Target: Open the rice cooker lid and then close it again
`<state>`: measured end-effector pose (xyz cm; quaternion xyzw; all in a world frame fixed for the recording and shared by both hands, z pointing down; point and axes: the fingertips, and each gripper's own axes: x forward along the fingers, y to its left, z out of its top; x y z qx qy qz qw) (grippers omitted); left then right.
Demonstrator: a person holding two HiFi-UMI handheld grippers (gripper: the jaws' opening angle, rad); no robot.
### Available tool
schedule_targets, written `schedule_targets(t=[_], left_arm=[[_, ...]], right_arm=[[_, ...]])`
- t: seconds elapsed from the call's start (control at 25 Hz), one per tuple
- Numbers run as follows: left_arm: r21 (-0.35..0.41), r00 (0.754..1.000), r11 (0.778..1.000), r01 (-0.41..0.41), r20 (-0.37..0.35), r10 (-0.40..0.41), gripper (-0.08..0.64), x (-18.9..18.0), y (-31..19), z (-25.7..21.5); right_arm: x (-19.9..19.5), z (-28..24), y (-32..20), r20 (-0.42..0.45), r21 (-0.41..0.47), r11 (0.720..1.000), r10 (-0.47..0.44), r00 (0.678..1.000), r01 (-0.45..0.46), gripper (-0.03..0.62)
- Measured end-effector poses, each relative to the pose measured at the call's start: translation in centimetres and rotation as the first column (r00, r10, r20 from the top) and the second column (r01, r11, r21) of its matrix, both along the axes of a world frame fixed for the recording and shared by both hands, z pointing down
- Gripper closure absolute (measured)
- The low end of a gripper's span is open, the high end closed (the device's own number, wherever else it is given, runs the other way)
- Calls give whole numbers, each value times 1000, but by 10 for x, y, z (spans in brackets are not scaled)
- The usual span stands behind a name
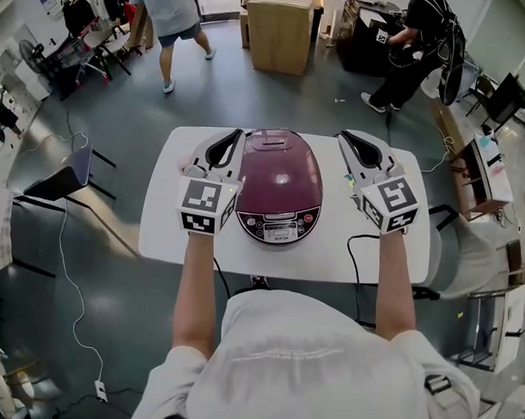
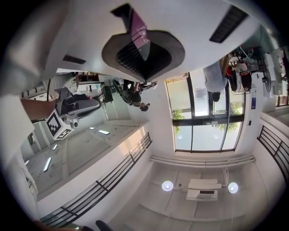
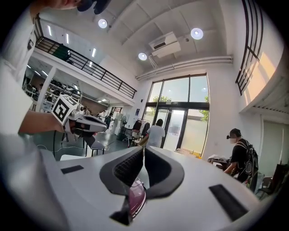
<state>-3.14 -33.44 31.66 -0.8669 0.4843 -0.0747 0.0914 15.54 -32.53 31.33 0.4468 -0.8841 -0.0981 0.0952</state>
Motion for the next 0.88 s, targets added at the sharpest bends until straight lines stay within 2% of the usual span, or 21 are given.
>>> schedule_targets(t=[0.44,0.88], left_arm=[[47,1000,999,-16,23,14,545,7,11,-26],[32,999,999,-20,46,19,545,7,12,-22]], right_arm=[[1,-15,6,-19,40,999,-7,1000,8,558],[0,-12,5,-52,40,999,3,999,-1,566]])
